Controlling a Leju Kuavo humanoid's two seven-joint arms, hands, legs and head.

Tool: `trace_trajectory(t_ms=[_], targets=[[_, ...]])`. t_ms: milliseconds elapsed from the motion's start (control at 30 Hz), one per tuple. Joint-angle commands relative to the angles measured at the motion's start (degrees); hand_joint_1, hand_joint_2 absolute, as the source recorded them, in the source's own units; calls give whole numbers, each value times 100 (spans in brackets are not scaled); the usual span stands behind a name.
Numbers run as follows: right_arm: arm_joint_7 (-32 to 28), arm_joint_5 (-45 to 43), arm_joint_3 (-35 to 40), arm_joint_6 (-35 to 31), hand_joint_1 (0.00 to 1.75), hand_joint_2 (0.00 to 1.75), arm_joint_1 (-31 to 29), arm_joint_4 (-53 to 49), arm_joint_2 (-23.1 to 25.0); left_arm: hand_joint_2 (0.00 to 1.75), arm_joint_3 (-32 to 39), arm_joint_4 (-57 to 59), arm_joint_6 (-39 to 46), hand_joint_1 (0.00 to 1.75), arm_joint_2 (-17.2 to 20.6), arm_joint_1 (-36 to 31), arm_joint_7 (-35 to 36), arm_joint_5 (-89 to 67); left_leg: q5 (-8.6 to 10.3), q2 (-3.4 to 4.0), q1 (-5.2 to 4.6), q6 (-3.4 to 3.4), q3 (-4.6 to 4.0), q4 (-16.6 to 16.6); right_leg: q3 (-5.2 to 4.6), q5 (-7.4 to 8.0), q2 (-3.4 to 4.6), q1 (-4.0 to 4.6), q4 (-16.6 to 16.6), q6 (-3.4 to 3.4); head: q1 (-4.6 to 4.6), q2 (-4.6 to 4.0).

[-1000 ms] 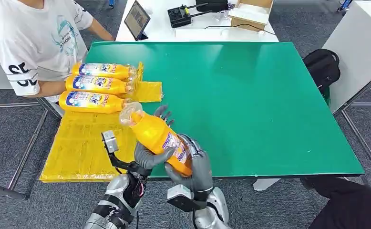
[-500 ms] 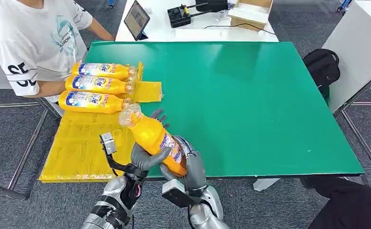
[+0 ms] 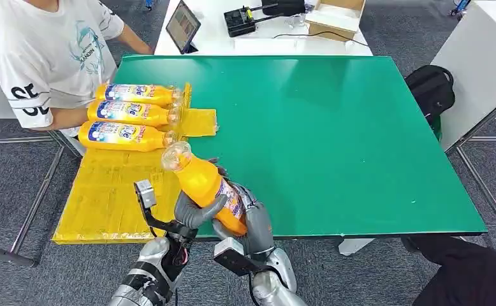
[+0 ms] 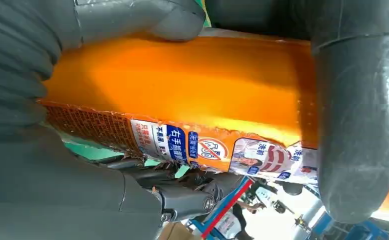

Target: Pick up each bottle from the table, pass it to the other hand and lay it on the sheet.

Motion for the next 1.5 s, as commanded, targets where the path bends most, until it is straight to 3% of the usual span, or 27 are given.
trace_trajectory(t_ms=[33,67,100,333,367,433,633,867,1000,1133,1400,1500], targets=[[-193,142,348,58,175,175,-224,798,81,175,-354,318,-2,175,-51,-406,56,-73,-11,-8,2,7,27,1,31,-14,-16,6,0,-17,0,0],[-193,195,354,-20,140,175,-227,793,81,175,-312,318,58,175,-62,-419,70,-73,-6,-5,1,6,16,-1,19,-8,-11,4,-1,-12,2,0],[-193,162,362,-123,0,175,-213,751,81,175,-281,312,158,175,-59,-425,69,-110,-5,-4,1,5,13,0,16,-6,-10,4,-1,-11,2,0],[-193,92,379,-127,0,175,-226,728,81,175,-243,288,254,175,-36,-433,57,-155,-12,3,0,7,26,-1,28,-11,-4,4,0,-16,2,0],[-193,50,365,-129,0,0,-201,647,81,175,-285,195,778,175,-1,-418,-111,-469,-10,-2,2,5,20,0,24,-10,-8,6,0,-15,4,0],[-193,-41,322,-57,0,0,-81,270,69,175,-90,65,1345,175,9,-443,-151,-749,-11,-6,2,5,22,1,26,-13,-14,6,1,-17,4,0],[-193,44,224,66,0,0,-36,163,81,175,-7,30,1336,175,9,-442,-101,-817,-3,-1,2,3,5,0,8,-3,-5,4,0,-10,2,0],[-188,-178,117,682,0,0,391,-1428,36,175,881,-352,4109,175,133,-648,-311,-2205,-10,5,2,4,12,5,13,-8,-1,6,7,-16,2,0],[-193,-260,181,754,0,0,594,-2152,-14,175,1214,-355,5506,175,401,-808,-315,-2991,-4,4,3,2,9,0,10,-4,-1,5,4,-13,2,0],[-193,-520,182,560,0,0,723,-2621,-111,175,1373,-268,5896,175,502,-842,-315,-3090,-11,5,1,6,27,-2,26,-13,-2,5,6,-19,4,0],[-193,-653,301,486,0,0,638,-2560,-164,175,1294,-171,6359,175,552,-909,-315,-3294,-2,1,2,3,10,-2,13,-4,-5,4,1,-11,4,0],[-193,-869,370,257,0,0,650,-2787,-256,175,1493,-135,6682,175,549,-937,-315,-4088,-4,1,2,3,15,-2,18,-6,-5,4,2,-13,4,0]])
